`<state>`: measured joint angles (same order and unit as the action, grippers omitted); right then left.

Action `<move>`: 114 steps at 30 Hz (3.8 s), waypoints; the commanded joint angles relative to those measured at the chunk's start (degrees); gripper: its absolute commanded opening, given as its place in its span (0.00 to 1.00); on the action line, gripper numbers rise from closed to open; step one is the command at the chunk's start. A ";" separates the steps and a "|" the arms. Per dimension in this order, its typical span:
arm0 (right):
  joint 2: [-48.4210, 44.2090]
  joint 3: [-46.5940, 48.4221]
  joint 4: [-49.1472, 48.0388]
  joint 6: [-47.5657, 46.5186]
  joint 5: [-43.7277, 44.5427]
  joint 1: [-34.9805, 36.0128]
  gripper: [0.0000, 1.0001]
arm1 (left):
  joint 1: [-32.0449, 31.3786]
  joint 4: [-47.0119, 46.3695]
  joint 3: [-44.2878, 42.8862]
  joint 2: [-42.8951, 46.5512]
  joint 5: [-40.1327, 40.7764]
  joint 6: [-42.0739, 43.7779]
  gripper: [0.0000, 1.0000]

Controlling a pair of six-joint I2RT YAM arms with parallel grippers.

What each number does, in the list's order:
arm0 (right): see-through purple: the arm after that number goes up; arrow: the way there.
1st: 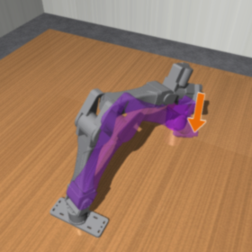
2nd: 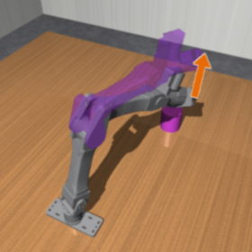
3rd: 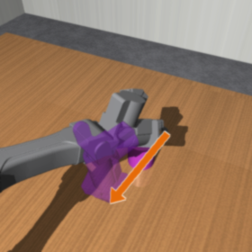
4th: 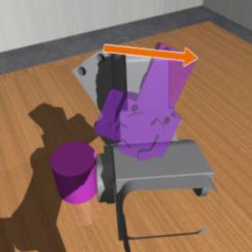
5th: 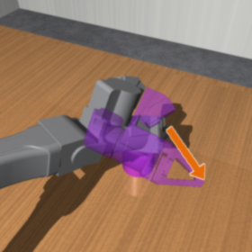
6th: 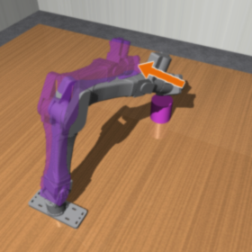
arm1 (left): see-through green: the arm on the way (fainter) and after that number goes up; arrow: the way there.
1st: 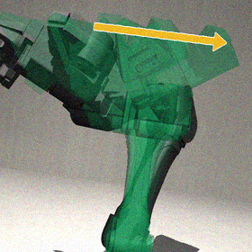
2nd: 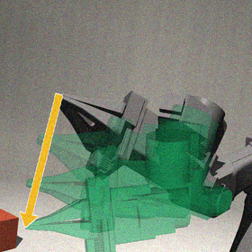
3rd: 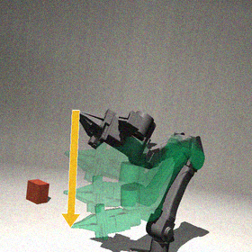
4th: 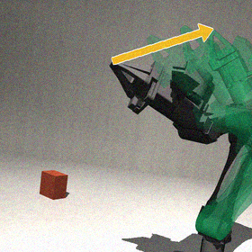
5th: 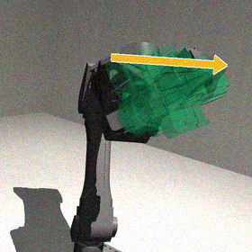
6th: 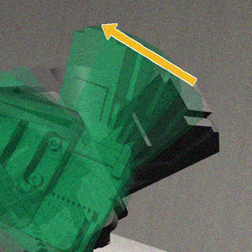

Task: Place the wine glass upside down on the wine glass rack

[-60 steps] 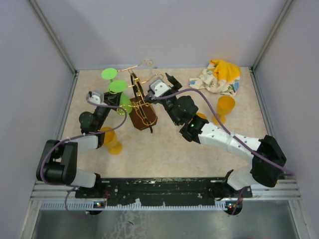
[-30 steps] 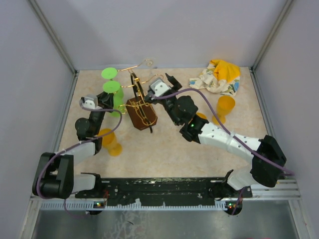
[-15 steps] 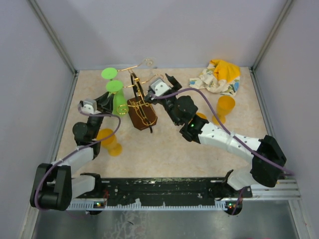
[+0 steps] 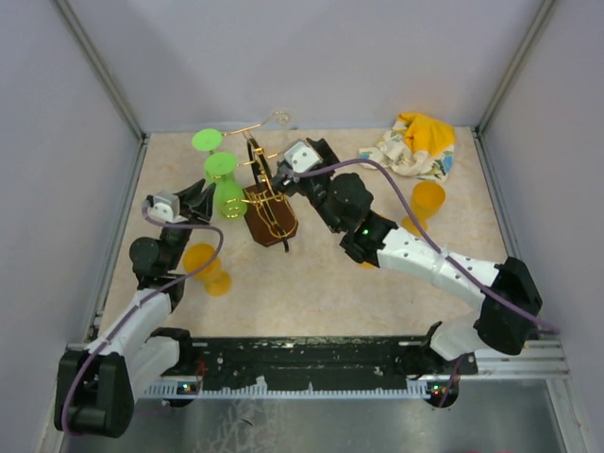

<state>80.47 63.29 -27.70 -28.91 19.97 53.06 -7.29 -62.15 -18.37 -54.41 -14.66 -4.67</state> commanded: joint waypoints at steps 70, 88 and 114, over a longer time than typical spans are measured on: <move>2.42 32.49 64.19 32.38 -0.03 -17.87 0.88 | 0.04 134.00 -55.39 2.90 -3.20 -9.67 0.37; 3.37 31.38 62.62 32.02 -1.11 -18.78 0.89 | -1.38 124.86 -42.21 2.31 0.33 -12.33 0.42; 3.36 30.23 61.53 30.58 -0.56 -19.45 0.89 | -7.90 118.05 -38.67 -4.15 12.12 -16.28 0.09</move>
<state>83.85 93.73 36.01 2.85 19.20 34.24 -14.79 57.23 -57.54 -58.24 -5.82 -20.45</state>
